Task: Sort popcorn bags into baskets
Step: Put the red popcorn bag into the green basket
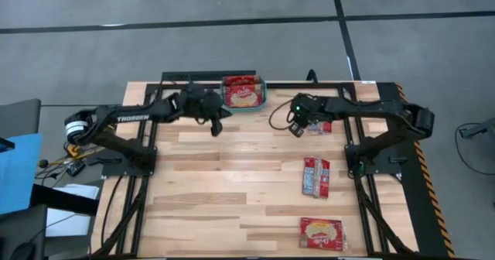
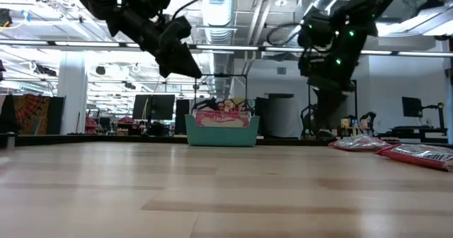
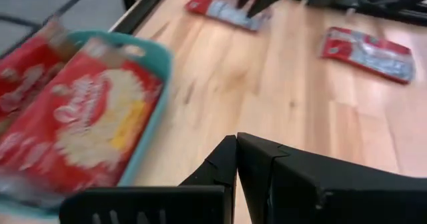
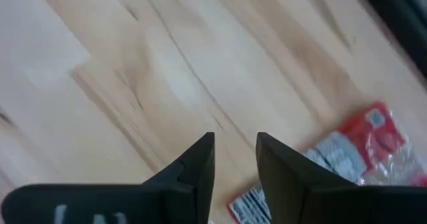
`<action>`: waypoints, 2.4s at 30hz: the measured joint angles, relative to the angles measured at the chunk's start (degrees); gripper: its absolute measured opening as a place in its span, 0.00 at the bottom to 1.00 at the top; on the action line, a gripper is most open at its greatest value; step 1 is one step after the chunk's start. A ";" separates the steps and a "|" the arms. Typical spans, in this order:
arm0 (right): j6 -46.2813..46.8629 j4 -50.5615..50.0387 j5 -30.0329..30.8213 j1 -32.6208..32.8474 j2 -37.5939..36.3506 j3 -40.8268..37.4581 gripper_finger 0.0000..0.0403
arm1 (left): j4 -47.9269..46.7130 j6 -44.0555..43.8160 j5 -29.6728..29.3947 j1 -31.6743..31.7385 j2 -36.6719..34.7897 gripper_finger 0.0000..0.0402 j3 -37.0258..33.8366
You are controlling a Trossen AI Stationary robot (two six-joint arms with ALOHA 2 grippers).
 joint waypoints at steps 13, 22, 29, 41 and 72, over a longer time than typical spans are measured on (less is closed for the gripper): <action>7.52 -8.42 8.65 2.87 9.56 -2.35 0.55 | 2.96 -0.01 -15.38 -13.88 0.15 0.17 -1.74; 10.92 -11.11 14.19 5.76 14.22 -2.06 0.46 | 3.08 -0.87 -20.61 -15.91 0.15 0.37 -1.74; 8.21 -10.49 13.60 4.36 17.18 -1.94 0.10 | 3.09 -3.68 -21.76 -15.91 0.15 0.40 -1.74; 3.08 -11.65 11.03 13.04 -2.86 1.20 0.01 | 4.48 -1.46 -22.72 -15.56 0.15 0.40 -1.72; 3.81 2.09 10.96 8.34 -4.22 -11.05 0.58 | 3.12 -4.67 -22.56 -17.42 0.19 0.40 -1.67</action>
